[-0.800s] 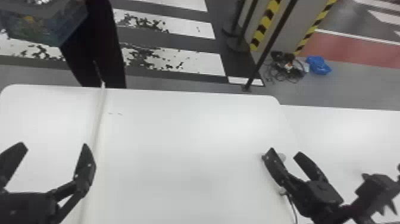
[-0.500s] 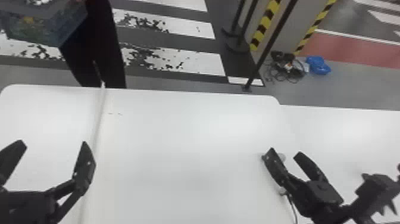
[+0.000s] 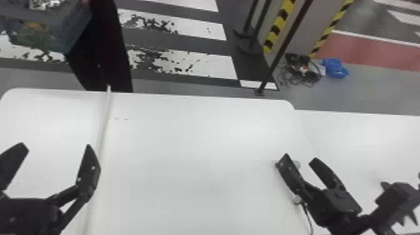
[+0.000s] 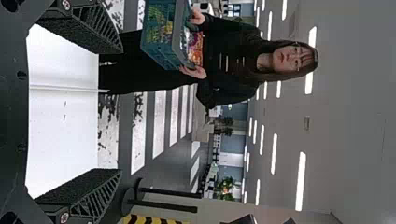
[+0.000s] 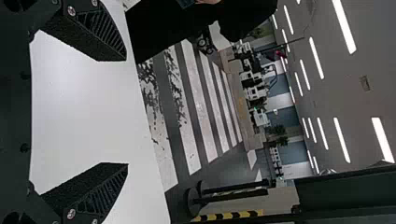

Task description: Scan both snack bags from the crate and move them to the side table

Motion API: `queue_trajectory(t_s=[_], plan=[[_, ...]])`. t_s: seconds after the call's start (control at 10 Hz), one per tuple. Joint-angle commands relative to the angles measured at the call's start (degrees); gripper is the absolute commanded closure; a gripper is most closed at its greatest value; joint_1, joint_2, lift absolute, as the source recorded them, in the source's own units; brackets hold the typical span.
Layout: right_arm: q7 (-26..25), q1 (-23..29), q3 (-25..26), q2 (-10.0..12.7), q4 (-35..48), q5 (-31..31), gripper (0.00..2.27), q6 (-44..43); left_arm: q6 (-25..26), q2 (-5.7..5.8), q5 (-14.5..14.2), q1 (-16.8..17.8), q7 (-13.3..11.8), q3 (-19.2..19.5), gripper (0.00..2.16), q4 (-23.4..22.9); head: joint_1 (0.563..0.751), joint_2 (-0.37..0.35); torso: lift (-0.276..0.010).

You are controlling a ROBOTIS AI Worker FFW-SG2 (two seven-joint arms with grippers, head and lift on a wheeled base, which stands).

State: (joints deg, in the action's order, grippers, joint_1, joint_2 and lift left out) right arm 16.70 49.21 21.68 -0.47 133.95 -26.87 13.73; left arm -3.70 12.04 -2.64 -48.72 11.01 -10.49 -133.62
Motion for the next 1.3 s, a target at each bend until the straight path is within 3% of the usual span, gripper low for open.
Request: queue_trajectory(t_s=[0.0, 1.2], plan=[[0.0, 0.0, 0.0, 0.1, -0.1, 0.2, 0.12, -0.4, 0.3, 0.0, 0.0, 0.0, -0.4, -0.1, 0.08, -0.1, 0.695, -0.257, -0.029], [1.0, 0.7, 0.6, -0.2, -0.7, -0.6, 0.13, -1.1, -0.2, -0.35, 1.1, -1.4, -0.6, 0.1, 0.09, -0.4, 0.695, -0.277, -0.029]])
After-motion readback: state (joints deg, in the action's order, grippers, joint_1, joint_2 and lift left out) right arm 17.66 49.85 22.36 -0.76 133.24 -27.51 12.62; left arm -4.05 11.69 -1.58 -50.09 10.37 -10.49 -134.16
